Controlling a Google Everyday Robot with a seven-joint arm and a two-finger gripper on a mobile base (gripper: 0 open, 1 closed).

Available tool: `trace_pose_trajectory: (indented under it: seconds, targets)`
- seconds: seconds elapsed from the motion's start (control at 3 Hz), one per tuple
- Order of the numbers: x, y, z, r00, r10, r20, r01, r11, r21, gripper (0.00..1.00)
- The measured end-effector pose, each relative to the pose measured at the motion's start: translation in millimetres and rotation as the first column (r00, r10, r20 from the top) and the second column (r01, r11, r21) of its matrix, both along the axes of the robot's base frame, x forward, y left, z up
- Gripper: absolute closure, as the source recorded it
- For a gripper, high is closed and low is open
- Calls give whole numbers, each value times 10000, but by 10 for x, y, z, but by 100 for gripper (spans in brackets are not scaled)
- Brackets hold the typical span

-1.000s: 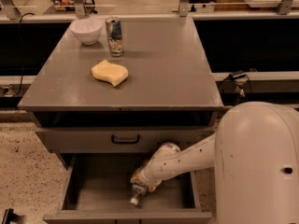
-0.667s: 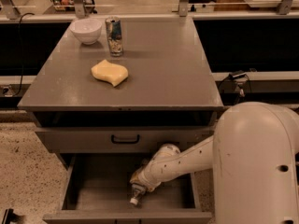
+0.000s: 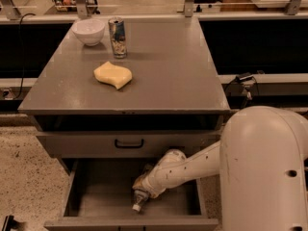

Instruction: Pick blue plastic bottle from middle drawer and place on counter

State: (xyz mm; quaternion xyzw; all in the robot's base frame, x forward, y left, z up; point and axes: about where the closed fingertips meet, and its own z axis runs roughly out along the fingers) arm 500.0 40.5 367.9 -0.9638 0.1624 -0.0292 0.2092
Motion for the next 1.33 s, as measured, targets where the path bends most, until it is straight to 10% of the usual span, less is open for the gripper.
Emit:
trace_pose_trajectory:
  seconds: [0.67, 1.33]
  targets:
    - [-49, -24, 141, 9990, -104, 430, 61, 9952, 974, 79]
    - [-362, 14, 660, 9794, -607, 1924, -155, 9282, 3719, 80]
